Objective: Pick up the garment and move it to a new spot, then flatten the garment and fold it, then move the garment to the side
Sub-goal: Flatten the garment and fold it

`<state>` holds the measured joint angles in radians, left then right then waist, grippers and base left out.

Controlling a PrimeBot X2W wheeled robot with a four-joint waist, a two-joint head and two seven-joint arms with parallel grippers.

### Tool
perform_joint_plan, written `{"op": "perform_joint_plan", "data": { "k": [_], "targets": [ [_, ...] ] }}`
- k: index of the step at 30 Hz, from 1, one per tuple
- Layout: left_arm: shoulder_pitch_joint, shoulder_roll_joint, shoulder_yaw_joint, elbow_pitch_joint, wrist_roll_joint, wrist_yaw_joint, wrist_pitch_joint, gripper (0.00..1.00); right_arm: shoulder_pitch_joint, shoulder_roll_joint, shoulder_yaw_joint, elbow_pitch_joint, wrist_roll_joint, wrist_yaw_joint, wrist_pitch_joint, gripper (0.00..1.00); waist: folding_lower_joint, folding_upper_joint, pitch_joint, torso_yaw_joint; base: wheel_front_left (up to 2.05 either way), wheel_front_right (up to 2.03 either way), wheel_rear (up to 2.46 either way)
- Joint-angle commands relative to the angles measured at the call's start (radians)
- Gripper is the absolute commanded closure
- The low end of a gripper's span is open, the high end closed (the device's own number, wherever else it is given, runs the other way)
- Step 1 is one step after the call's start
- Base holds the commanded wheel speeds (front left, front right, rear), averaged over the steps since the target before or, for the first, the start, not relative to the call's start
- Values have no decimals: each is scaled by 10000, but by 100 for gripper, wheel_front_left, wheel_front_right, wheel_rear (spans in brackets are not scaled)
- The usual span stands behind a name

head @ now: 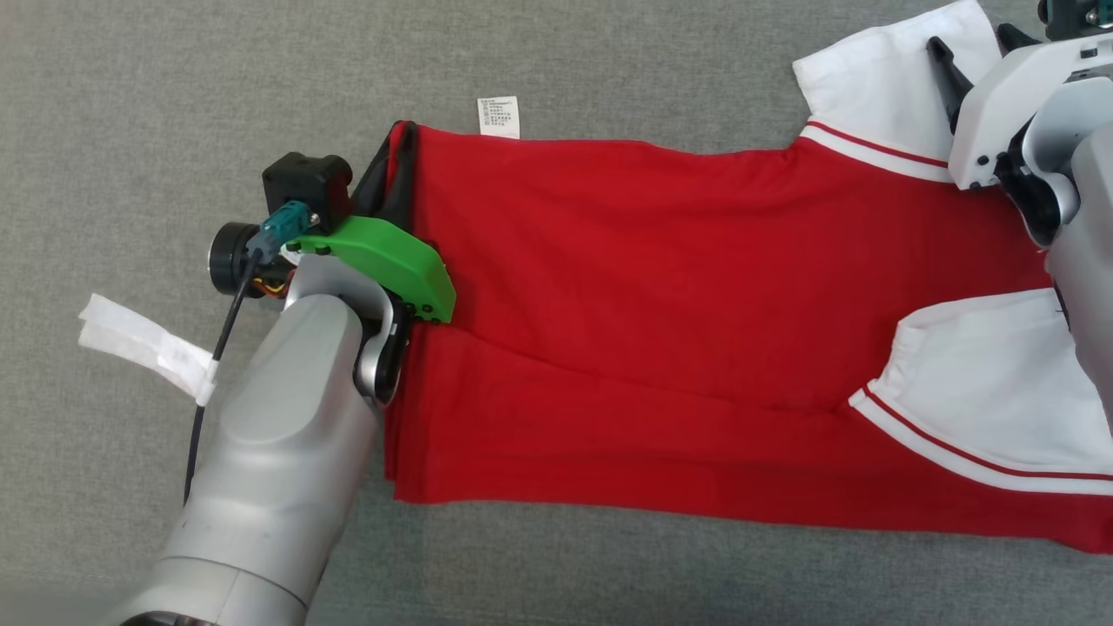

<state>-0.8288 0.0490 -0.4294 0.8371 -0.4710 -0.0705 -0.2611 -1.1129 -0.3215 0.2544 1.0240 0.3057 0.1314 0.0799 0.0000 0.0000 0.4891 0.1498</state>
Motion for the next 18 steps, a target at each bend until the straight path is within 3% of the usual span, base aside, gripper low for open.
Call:
{"op": "perform_joint_plan", "data": {
  "k": [1,2,3,7,11,16,18],
  "targets": [
    [163,41,-136,-121,-155,105,-46,100,-117,-80,172,188,14,-16,169,15,0,0,237,225,0,0,0],
    [163,39,-215,-170,-218,134,-46,100,-104,-88,298,292,31,-16,246,75,0,0,250,237,0,0,0],
    [172,41,-306,-227,-314,198,-46,100,-94,-90,384,364,97,-16,234,100,0,0,257,245,0,0,0],
    [215,40,-368,-493,-496,347,-47,100,-659,-632,108,310,-228,-20,-1175,100,0,0,253,222,0,0,0],
    [277,50,-108,-939,-306,479,-47,100,-1069,-717,-671,529,-914,-18,-2922,100,0,0,180,163,0,0,0],
    [527,58,523,-1575,174,371,-48,100,-1056,-422,-1750,226,-1635,-18,-3455,100,0,0,-32,-28,0,0,0],
    [674,70,850,-1836,378,249,-48,100,-685,-161,-2273,-501,-1843,-18,-3454,100,0,0,-171,-163,0,0,0]
  ]
}}
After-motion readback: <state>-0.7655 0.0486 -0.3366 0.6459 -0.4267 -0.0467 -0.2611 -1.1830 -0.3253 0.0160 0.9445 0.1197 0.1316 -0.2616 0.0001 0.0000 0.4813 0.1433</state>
